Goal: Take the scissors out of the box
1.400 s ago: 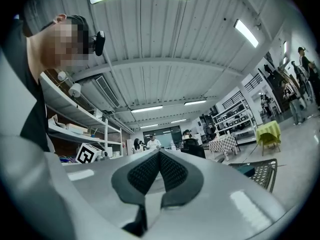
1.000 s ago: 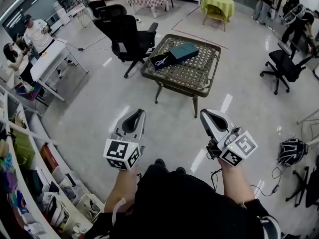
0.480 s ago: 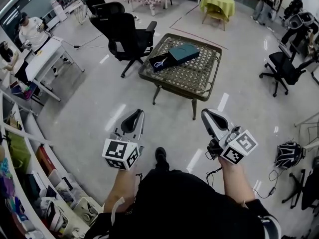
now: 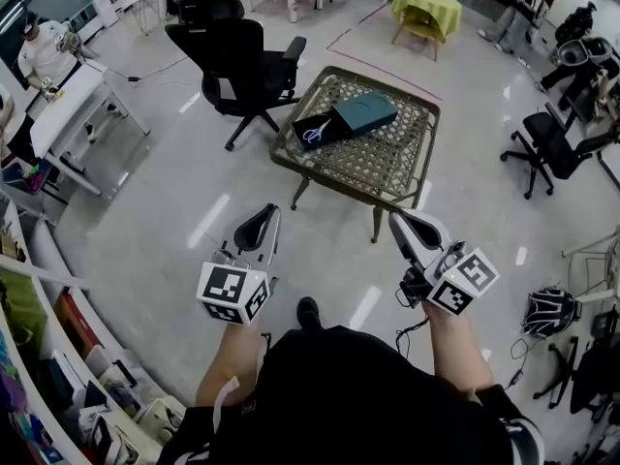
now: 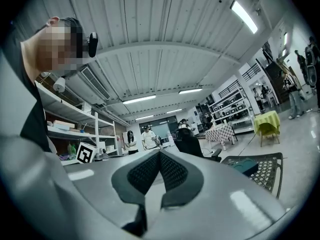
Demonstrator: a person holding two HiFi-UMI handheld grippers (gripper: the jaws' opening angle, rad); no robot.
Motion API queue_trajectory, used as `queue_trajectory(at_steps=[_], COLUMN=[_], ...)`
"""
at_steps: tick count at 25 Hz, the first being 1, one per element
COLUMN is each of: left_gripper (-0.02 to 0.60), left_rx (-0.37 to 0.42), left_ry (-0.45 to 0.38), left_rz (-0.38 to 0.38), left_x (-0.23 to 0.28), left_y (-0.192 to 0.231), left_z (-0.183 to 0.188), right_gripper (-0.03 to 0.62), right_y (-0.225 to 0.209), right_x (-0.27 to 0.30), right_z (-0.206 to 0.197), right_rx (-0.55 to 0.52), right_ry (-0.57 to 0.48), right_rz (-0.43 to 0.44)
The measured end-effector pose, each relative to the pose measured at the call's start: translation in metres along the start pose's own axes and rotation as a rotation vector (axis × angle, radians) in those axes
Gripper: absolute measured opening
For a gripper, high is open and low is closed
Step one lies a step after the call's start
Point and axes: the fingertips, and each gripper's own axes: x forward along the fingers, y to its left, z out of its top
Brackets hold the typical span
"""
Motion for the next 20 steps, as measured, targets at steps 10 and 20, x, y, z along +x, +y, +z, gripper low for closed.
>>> queue_trajectory(at_steps=[10,20], left_gripper=[0.025,0.025], left_rx=[-0.021,-0.040], left_ry=[-0.012,0.021], left_rz=[-0.044,-0.054], left_x=[0.036,0.054], left_y=[0.072,0.103], left_z=[0.007,-0.001], right_gripper=[0.009,0.009], right_y=[-0.012,-0.025], right_x=[0.084,0.122], right_z=[-0.002,-0.010], right_rx=[-0.003,0.032], right_ry=[0.019,0.045], right_rz=[-0.015,-0.008])
